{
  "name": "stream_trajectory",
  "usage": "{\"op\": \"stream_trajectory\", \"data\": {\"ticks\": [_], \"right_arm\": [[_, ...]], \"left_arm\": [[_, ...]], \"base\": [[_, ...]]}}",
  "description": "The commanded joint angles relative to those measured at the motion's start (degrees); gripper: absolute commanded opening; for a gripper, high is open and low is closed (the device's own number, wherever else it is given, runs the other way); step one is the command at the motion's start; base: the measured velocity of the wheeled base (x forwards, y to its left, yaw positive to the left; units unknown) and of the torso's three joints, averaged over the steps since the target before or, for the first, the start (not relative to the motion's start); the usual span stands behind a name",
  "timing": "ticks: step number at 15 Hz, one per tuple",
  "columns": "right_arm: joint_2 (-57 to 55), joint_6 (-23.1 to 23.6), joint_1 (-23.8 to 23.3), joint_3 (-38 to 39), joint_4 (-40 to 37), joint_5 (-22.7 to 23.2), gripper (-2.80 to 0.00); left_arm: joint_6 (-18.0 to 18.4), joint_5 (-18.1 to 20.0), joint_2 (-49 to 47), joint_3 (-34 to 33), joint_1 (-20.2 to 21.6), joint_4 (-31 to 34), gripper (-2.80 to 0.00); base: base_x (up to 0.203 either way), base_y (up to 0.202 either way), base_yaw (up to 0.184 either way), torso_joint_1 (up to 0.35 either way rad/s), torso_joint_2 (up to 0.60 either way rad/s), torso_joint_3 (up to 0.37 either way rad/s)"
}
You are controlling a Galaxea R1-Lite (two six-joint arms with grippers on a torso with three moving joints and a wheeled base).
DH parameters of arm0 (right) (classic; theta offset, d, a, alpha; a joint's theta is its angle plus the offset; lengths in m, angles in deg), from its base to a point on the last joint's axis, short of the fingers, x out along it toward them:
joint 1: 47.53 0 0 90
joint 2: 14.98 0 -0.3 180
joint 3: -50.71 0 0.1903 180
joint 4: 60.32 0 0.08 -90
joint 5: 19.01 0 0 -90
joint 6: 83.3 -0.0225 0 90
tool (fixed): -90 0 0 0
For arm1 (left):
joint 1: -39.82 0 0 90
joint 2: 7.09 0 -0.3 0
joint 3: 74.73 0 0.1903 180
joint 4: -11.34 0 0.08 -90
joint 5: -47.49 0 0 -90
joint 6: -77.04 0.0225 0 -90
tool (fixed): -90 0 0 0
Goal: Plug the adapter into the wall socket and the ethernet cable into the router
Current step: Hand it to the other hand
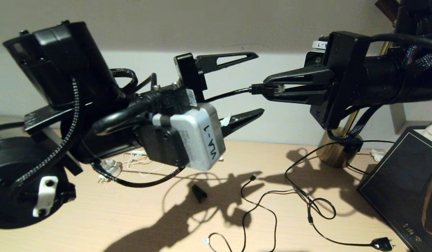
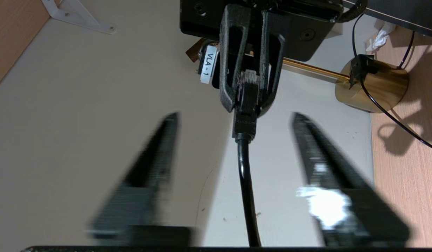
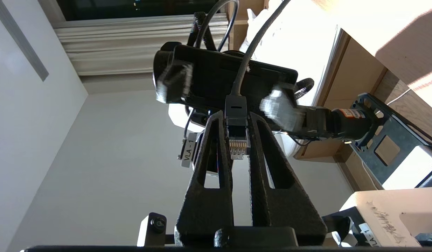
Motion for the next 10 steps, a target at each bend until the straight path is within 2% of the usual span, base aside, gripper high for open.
{"op": "stream_trajectory", "data": {"ticks": [1, 10], "right_arm": [[-0.1, -0.4, 0.0, 0.1, 0.1, 0.3, -2.8], [-0.7, -0.4, 0.1, 0.1, 0.1, 0.3, -2.8]], "left_arm": [[0.5, 0.1, -0.1, 0.5, 0.0, -0.3, -2.8], [0.2, 0.1, -1.1, 0.9, -0.9, -0.3, -2.8]], "base": [[0.0, 0.0, 0.0, 0.0, 0.0, 0.0], [0.0, 0.0, 0.0, 0.0, 0.0, 0.0]]}}
